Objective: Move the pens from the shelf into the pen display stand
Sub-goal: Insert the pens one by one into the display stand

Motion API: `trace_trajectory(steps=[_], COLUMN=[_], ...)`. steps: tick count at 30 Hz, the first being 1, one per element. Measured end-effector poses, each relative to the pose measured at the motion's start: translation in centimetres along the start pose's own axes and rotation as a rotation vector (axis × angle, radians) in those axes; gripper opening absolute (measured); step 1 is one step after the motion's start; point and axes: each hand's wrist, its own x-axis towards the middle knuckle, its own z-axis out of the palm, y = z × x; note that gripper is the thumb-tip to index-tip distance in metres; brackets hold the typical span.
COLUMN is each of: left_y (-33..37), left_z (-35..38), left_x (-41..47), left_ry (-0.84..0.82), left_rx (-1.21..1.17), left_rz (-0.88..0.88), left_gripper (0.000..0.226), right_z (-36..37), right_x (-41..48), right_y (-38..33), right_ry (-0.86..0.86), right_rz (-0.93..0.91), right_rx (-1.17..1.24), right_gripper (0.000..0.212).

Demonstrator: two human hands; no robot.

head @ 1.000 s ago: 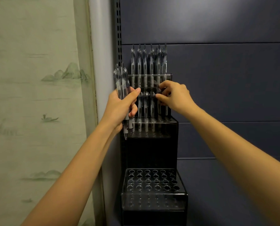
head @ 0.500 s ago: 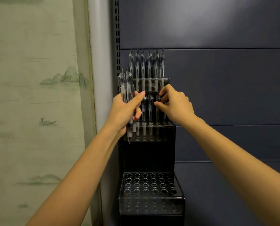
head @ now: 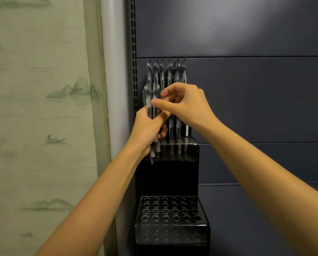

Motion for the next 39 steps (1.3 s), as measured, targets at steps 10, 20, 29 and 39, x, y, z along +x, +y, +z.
trace_trajectory(steps=[10, 20, 29, 39], left_y=[0.1, -0.3, -0.5, -0.3], left_z=[0.4, 0.0, -1.4, -2.2], left_x=[-0.1, -0.2, 0.0, 0.5], left_ry=[0.033, -0.002, 0.048, 0.062], left_rx=[0.010, -0.040, -0.055, -0.068], left_rz=[-0.027, -0.034, -0.032, 0.007], left_gripper=[0.007, 0.027, 0.028, 0.028], right_z=[0.5, -0.4, -3.6, -2.1], right_x=[0.9, 1.8, 2.9, 1.2], right_y=[-0.7, -1.2, 0.9, 5.5], right_ry=[-0.053, -0.048, 0.141, 0.078], right_rz=[0.054, 0.159, 0.134, 0.186], right_rx=[-0.100, 0.089, 0.163, -0.032], right_gripper=[0.018, 0.016, 0.017, 0.025])
